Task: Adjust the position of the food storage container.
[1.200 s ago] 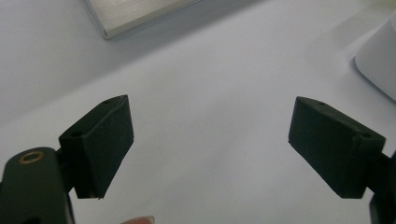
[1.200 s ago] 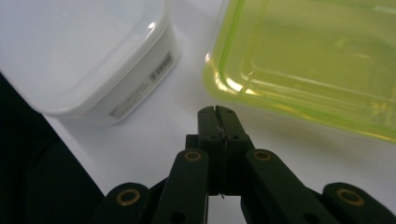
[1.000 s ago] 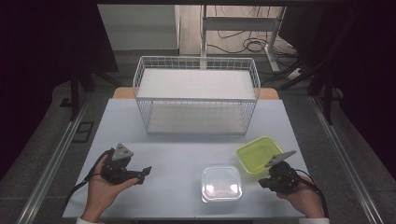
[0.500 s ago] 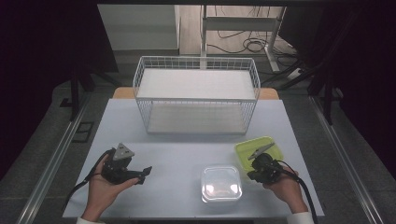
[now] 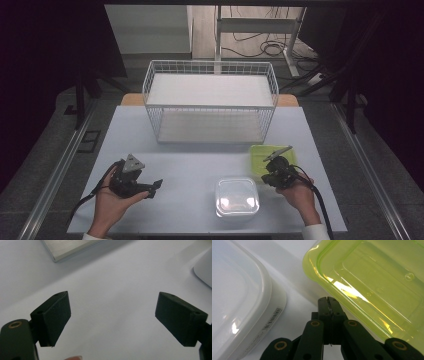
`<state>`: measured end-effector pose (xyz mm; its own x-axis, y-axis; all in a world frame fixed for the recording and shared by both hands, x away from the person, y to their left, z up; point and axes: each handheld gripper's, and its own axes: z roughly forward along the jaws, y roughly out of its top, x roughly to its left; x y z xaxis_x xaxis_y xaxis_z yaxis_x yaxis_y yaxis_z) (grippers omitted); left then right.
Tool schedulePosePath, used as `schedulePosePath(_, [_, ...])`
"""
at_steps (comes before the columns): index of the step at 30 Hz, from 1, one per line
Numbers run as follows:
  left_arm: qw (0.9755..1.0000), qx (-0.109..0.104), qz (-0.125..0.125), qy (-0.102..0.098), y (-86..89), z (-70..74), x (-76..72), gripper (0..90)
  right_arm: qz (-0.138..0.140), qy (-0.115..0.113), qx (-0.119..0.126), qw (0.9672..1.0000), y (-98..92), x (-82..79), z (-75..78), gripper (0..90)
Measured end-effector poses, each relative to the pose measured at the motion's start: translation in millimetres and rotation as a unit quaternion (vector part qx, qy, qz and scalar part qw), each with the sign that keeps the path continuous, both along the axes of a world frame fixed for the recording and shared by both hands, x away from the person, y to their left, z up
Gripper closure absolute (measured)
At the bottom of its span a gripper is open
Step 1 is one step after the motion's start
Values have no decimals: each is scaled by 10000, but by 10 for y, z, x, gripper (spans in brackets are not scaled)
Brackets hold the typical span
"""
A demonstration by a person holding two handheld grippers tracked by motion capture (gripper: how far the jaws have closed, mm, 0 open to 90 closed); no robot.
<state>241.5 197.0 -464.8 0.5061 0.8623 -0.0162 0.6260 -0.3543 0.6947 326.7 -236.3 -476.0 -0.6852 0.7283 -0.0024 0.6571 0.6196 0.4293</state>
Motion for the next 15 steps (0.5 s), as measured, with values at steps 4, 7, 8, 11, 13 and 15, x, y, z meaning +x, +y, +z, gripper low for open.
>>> schedulePosePath(4, [10000, -23, 5, -5, 8, 6, -3, 126, 11, -67, 89, 9999, -52, -37, 64, 892])
schedulePosePath(7, [10000, -52, 21, -21, 13, 9, 0, 124, 15, -125, 207, 9997, -138, -103, 175, 892])
schedulePosePath(8, [10000, -53, 31, -20, 14, 8, 3, 123, -6, -160, 249, 9996, -173, -119, 214, 892])
schedulePosePath(11, [10000, -45, 37, -6, 8, 0, 6, 122, -262, -398, 445, 9979, -371, -151, 393, 891])
schedulePosePath(13, [10000, -53, 43, -5, 7, 0, 6, 121, -529, -564, 549, 9955, -528, -148, 472, 891])
schedulePosePath(15, [10000, -75, 51, -7, 11, 5, 9, 121, -793, -610, 591, 9932, -687, -129, 486, 892])
